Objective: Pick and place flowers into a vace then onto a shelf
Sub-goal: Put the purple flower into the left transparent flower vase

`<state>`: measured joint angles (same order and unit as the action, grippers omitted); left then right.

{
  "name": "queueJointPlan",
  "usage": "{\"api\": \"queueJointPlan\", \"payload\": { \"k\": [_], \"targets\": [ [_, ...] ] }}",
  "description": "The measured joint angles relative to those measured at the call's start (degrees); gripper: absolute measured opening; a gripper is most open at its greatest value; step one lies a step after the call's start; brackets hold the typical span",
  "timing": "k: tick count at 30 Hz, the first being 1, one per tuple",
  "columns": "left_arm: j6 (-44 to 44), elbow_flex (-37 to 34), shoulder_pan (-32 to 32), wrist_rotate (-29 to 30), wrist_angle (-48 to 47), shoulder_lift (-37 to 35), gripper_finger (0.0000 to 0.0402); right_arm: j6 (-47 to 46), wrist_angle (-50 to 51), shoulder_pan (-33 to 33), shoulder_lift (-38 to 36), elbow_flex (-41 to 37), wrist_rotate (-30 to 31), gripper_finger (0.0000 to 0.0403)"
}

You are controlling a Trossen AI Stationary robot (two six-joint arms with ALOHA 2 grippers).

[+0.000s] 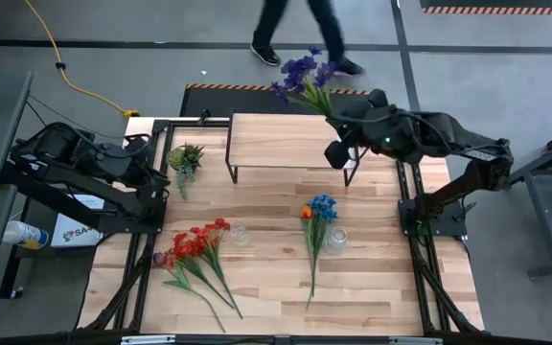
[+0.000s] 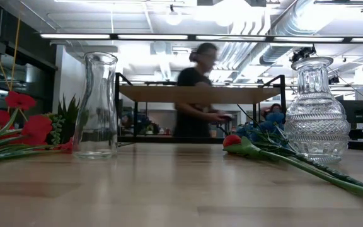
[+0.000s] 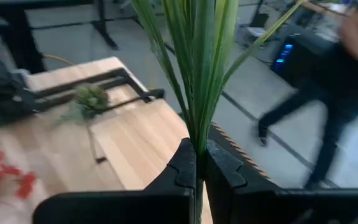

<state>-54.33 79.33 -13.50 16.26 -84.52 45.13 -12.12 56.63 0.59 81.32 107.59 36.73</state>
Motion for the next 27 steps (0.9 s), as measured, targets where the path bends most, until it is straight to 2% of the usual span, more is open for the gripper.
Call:
{"api": "queueJointPlan", "payload": {
  "k": [4, 9, 19, 23, 27],
  "targets": [
    [0.00, 0.00, -0.01, -0.01, 0.94, 0.92, 0.0136, 2.86, -9.71, 3.17, -1.36, -6.42, -7.52, 0.0003],
    [0.00, -0.01, -0.01, -0.07, 0.93, 2.18, 0.0136, 2.94, -27.96, 7.50, -4.55, -19.60, -18.46, 0.0004],
    [0.00, -0.02, -0.01, -0.11, 1.26, 4.33, 0.0136, -5.60, -66.69, 14.58, -10.58, -44.85, -36.91, 0.0003],
    [0.00, -0.02, -0.01, -0.11, 2.15, 4.93, 0.0136, -10.20, -79.63, 15.74, -11.86, -51.48, -42.49, 0.0003],
    [0.00, -0.04, -0.01, -0.12, 2.70, 5.94, 0.0136, -12.76, -84.77, 15.95, -12.48, -54.75, -45.27, 0.0003]
  ]
}}
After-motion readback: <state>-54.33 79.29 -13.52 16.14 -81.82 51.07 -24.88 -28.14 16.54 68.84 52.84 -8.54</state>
